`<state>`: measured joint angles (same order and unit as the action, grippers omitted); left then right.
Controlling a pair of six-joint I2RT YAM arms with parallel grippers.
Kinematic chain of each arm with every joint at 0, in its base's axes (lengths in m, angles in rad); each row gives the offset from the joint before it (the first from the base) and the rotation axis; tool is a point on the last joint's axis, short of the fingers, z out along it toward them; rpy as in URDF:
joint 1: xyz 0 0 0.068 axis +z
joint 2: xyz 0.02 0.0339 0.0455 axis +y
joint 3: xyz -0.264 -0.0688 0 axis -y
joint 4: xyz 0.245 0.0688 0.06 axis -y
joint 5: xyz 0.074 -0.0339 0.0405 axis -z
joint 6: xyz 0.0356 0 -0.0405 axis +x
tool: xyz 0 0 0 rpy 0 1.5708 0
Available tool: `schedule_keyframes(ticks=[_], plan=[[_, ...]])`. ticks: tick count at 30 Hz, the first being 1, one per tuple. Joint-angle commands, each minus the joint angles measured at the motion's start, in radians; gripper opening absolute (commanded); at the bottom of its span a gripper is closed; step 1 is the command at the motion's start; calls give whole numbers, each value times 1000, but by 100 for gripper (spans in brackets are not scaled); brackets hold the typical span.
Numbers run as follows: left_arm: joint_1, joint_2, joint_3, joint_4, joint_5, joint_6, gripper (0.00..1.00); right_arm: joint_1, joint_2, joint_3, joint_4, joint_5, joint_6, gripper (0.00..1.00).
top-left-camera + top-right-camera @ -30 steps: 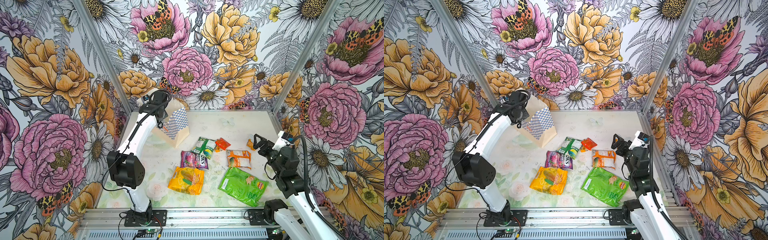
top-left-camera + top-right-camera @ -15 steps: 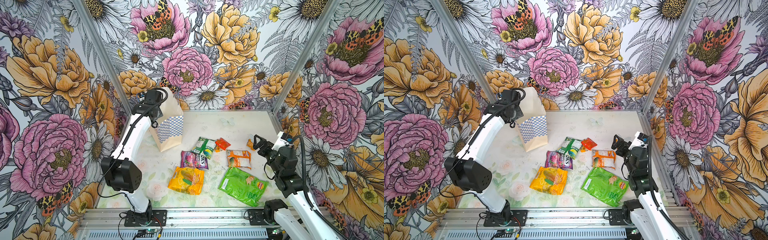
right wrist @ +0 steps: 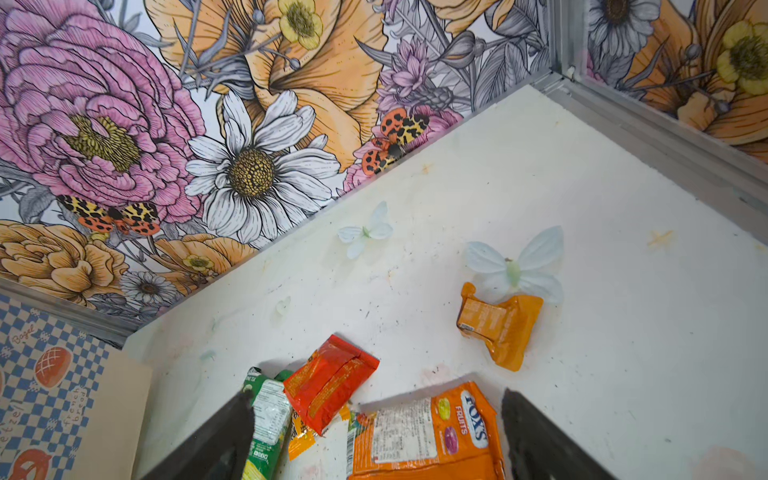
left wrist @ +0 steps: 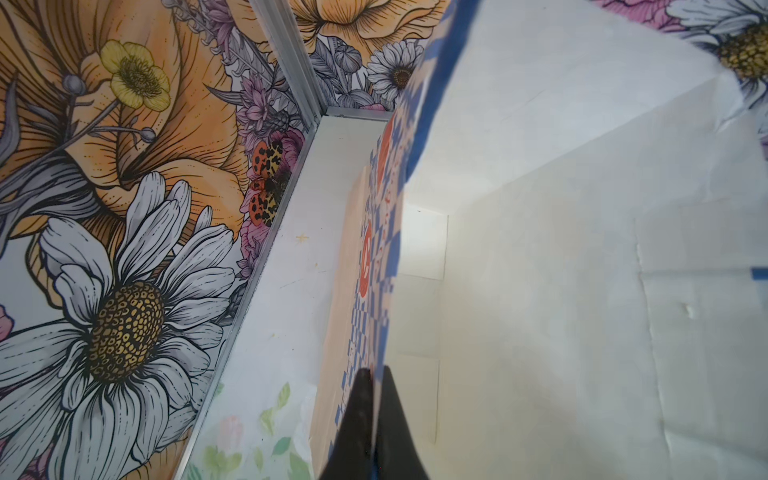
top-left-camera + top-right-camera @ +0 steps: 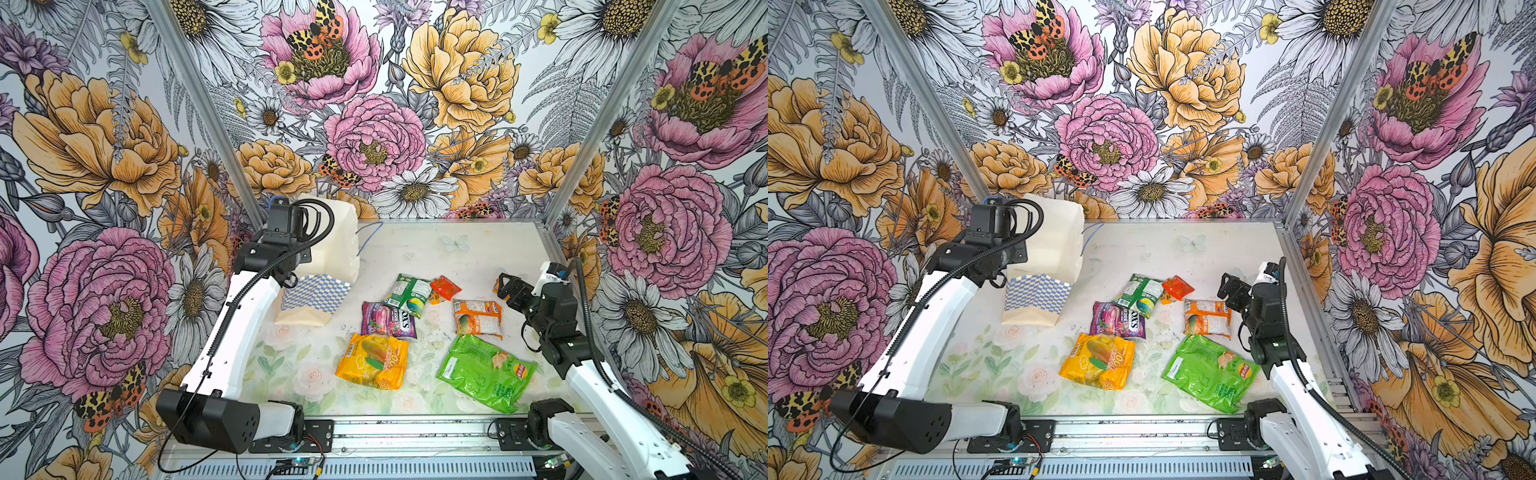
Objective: Place the snacks into the paper bag
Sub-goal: 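Hold the bag with the left gripper while the right lowers onto the Lay's bag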
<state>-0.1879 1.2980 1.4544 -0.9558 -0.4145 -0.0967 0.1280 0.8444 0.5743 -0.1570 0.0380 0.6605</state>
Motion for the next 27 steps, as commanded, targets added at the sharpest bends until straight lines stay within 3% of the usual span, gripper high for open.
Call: schedule_keyframes(ticks=[1,13,27], plan=[[-26,-58,-85,107,63,87,0,8,55,77,-46,-39,-21,93],[-33,-203,-207,167,149,72,0,65,231,298,-455,13,-31,91],[-27,-291,-301,225,128,57,0,280,275,332,-796,142,164,94]])
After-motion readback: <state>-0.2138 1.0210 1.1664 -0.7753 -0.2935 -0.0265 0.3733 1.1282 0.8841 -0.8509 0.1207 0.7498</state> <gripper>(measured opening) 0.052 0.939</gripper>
